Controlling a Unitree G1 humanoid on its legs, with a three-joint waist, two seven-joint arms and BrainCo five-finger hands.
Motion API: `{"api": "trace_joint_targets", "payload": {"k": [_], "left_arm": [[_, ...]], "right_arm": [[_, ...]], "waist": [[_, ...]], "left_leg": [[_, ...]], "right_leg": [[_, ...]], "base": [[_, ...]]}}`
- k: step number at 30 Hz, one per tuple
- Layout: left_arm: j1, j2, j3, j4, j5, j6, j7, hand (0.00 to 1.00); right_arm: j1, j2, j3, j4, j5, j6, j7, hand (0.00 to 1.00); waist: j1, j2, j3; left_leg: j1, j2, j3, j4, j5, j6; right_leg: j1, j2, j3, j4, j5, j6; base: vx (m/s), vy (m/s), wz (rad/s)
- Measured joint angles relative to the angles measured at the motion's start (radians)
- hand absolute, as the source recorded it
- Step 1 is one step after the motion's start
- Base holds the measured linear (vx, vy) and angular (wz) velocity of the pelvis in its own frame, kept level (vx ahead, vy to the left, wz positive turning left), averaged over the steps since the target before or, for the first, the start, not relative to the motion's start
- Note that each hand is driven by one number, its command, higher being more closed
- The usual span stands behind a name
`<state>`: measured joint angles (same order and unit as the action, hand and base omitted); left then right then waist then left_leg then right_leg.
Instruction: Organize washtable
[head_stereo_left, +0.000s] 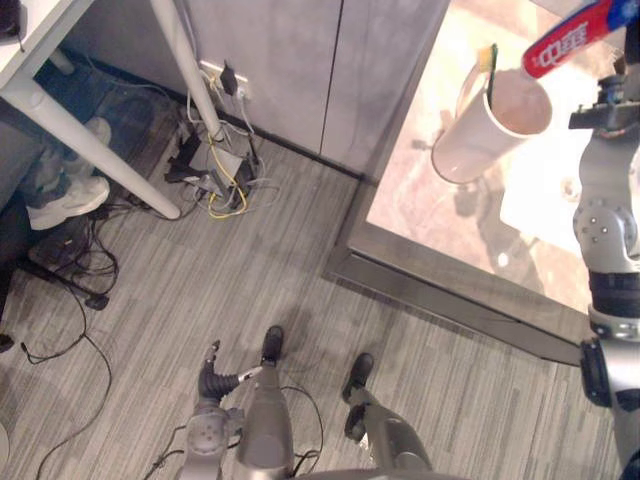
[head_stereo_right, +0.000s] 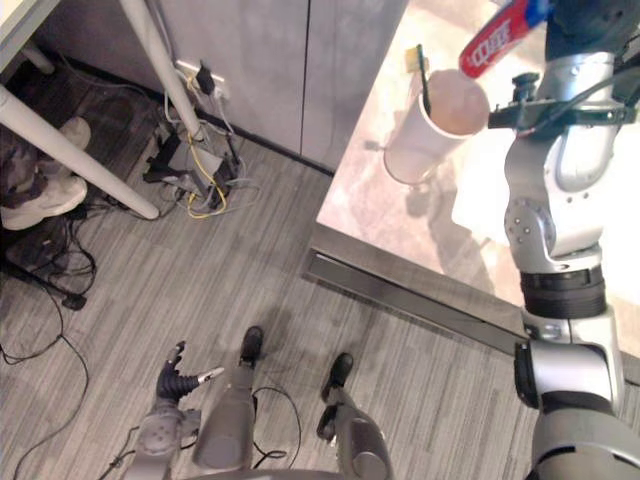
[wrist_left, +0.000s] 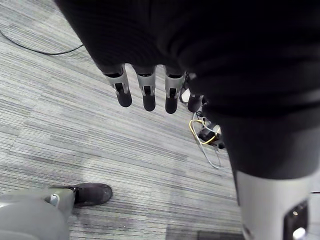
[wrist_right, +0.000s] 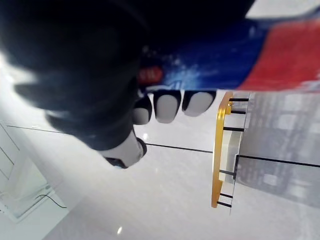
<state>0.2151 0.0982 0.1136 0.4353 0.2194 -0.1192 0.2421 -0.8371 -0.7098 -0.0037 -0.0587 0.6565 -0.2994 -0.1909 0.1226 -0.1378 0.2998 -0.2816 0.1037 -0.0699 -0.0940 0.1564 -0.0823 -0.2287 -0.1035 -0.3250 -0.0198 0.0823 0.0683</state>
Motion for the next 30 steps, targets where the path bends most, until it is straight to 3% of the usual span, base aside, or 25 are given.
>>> {"api": "trace_joint_targets", "payload": {"k": [11, 22, 30], "left_arm": [[0.002, 0.001, 0.003, 0.011, 0.001, 0.000, 0.001, 0.00], [0.004, 0.004, 0.007, 0.071, -0.001, -0.001, 0.001, 0.00], [0.004, 0.005, 0.007, 0.091, -0.008, -0.001, 0.000, 0.00]], "right_arm": [[0.046, 0.074, -0.026, 0.000, -0.001, 0.002, -0.001, 1.00], [0.040, 0.075, -0.026, 0.003, 0.001, 0.002, -0.001, 1.00], [-0.018, 0.075, -0.026, 0.016, 0.001, 0.001, -0.002, 1.00]], "waist": [[-0.002, -0.010, -0.061], [-0.003, -0.040, -0.110], [-0.001, -0.042, -0.130]], "left_leg": [[-0.002, 0.000, -0.003, 0.000, 0.001, 0.001], [-0.001, 0.001, -0.004, -0.001, 0.005, 0.003], [-0.002, 0.000, -0.007, -0.001, 0.008, 0.002]], "right_leg": [[0.000, 0.000, -0.001, -0.001, 0.000, 0.000], [0.001, 0.000, -0.002, -0.001, 0.000, -0.001], [0.004, 0.001, -0.006, -0.002, 0.001, -0.002]], "base": [[0.00, 0.000, 0.00], [0.00, 0.000, 0.00], [0.00, 0.000, 0.00]]}}
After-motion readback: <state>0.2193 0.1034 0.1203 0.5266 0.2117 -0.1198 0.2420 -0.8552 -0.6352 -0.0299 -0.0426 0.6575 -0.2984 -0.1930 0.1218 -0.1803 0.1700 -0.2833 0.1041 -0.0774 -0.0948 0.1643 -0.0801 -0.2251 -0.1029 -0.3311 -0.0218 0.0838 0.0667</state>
